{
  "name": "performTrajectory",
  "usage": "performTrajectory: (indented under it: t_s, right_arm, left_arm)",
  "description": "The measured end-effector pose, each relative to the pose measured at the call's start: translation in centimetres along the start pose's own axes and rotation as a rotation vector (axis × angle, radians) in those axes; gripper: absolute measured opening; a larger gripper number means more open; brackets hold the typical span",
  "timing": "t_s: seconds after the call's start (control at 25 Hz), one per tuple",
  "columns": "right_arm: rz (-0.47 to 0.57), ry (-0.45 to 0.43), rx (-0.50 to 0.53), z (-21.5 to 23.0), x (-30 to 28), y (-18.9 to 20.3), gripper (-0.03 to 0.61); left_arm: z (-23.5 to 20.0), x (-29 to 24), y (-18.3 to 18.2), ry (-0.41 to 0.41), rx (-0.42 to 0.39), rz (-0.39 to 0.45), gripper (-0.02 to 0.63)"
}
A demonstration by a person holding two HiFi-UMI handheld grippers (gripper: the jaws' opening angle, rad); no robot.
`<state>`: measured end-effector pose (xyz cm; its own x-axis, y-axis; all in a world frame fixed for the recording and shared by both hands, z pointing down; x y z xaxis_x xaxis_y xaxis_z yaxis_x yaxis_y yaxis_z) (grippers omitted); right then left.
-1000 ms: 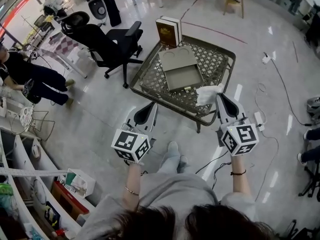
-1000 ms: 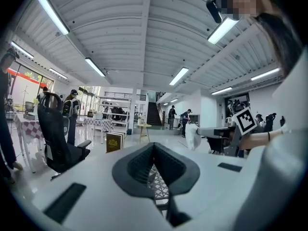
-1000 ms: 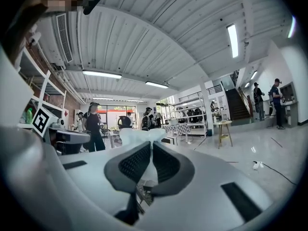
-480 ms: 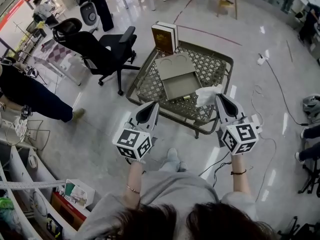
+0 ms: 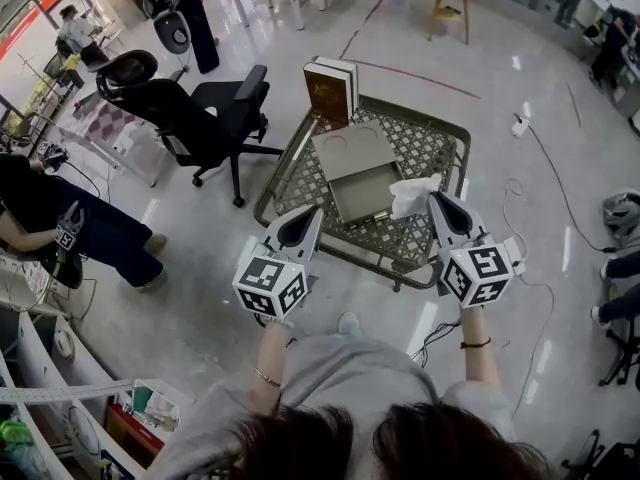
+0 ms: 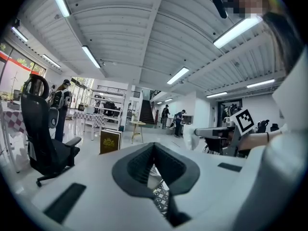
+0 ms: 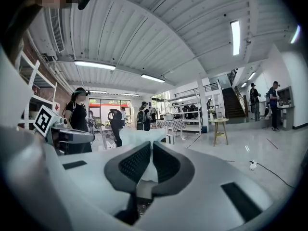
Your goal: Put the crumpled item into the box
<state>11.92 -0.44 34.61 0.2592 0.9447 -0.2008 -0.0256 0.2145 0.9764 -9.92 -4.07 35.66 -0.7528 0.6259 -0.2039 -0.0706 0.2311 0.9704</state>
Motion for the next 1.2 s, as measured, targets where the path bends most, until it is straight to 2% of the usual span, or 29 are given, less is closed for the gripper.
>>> performTrajectory:
  t_s: [0.48,1.2]
  right_arm:
    - [-0.055,0.012,-0.021,-0.1,-3.6,1.6,0.035]
    - [-0.167,-0.107,-0.021,2.9,-11.6,3.0,0.035]
  left_arm:
    - [-2.1,-2.2,2.3,0.041,0.048,-0.06,0.017]
    - [-5.4,-7.0,4.3,-0.052,0.158,-0.125,0.017]
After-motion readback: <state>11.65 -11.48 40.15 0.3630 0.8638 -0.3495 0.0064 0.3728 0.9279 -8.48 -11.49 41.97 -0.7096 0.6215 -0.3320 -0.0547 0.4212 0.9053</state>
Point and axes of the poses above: the fingertips, and each gripper's own axes: x backward along the fingers, z to its right, y out of its underside, the point moved 2 cm from there along x, backward along the fingers, and after that the axes turned 4 degrees about -z, right-handed, at the moved point
